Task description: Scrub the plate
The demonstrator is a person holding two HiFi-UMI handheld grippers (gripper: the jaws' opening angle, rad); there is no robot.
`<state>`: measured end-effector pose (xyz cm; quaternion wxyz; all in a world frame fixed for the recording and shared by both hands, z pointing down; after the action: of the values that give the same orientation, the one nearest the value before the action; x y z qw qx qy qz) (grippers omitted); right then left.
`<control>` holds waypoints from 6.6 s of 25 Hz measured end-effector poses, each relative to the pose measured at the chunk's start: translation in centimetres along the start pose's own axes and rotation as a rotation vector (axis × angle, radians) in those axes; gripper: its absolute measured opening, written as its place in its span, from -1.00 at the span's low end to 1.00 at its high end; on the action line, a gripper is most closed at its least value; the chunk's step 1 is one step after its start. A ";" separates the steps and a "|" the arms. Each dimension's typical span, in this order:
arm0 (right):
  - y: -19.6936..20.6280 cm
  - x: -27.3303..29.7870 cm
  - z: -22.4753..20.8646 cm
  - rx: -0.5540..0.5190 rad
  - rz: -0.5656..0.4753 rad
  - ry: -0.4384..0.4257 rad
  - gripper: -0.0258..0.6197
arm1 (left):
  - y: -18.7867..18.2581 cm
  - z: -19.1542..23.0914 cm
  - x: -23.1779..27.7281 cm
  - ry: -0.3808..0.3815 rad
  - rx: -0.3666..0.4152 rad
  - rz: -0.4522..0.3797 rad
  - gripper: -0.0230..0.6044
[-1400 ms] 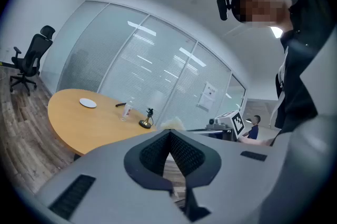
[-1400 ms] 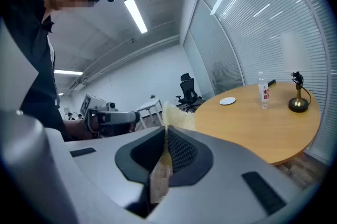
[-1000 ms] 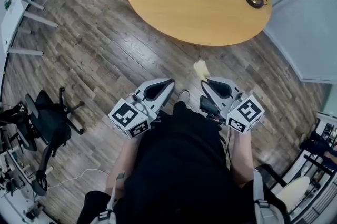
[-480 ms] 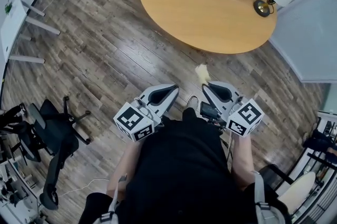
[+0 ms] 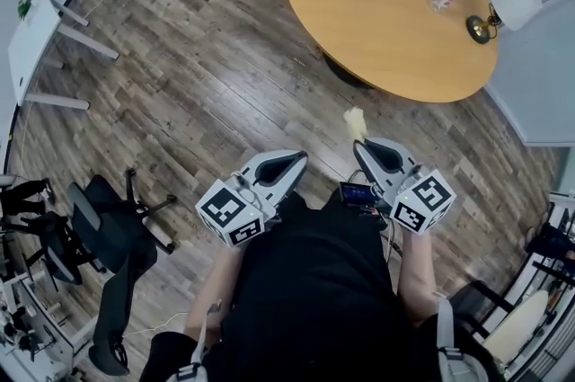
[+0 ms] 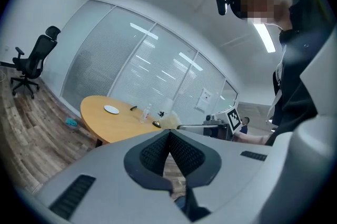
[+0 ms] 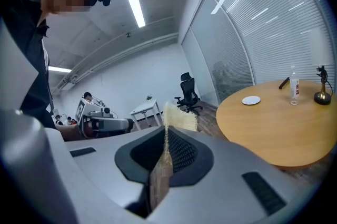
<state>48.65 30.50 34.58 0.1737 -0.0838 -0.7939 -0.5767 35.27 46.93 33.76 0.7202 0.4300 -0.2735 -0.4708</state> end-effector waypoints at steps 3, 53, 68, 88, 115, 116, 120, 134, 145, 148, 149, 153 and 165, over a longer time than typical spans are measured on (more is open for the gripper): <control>0.0 1.7 2.0 0.011 0.000 0.017 -0.84 | 0.0 1.3 -2.9 -0.016 -0.018 0.017 -0.89; -15.4 34.9 -12.1 0.245 -0.104 0.393 -0.84 | -21.7 39.5 8.6 0.381 -0.042 0.256 -0.89; -21.9 46.2 -11.3 0.284 -0.109 0.751 -0.84 | -31.7 52.6 5.5 0.667 0.034 0.365 -0.89; -18.3 49.8 -27.8 0.329 0.087 0.913 -0.84 | -36.1 56.1 9.9 0.627 0.035 0.388 -0.89; -9.8 52.0 -43.3 0.166 0.444 0.837 -0.84 | -31.9 54.7 22.1 0.611 -0.032 0.506 -0.89; -9.8 51.8 -43.5 0.169 0.444 0.842 -0.84 | -31.8 54.7 22.2 0.612 -0.033 0.504 -0.89; -9.9 51.3 -44.6 0.184 0.445 0.861 -0.84 | -31.8 55.0 22.7 0.616 -0.037 0.498 -0.89; -11.1 51.9 -50.1 0.147 0.501 0.900 -0.84 | -31.7 55.8 22.9 0.600 -0.051 0.501 -0.89; -13.5 55.3 -52.0 0.131 0.491 0.873 -0.84 | -32.4 56.6 21.4 0.540 -0.055 0.461 -0.89; -14.0 56.5 -51.5 0.113 0.493 0.853 -0.84 | -32.6 56.9 20.9 0.525 -0.054 0.451 -0.89; -14.0 56.8 -51.3 0.110 0.493 0.846 -0.84 | -32.7 56.9 20.7 0.521 -0.055 0.448 -0.89; -14.0 58.0 -50.1 0.091 0.500 0.807 -0.84 | -32.9 57.1 20.5 0.513 -0.054 0.440 -0.89; -13.4 59.0 -45.4 0.049 0.507 0.725 -0.84 | -32.1 55.5 19.3 0.536 -0.041 0.444 -0.89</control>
<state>-2.26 -20.70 57.09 0.5790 -0.0640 -0.6495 -0.4888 -15.46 3.21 32.04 0.8597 0.4539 -0.1520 -0.1781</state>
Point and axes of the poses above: the fingertips, and each gripper's own axes: x forward along the fingers, z to its left, y out of its underside, the point moved 7 cm from there along -x, backward along the fingers, and after that the axes turned 14 degrees about y, right-handed, at the moved point
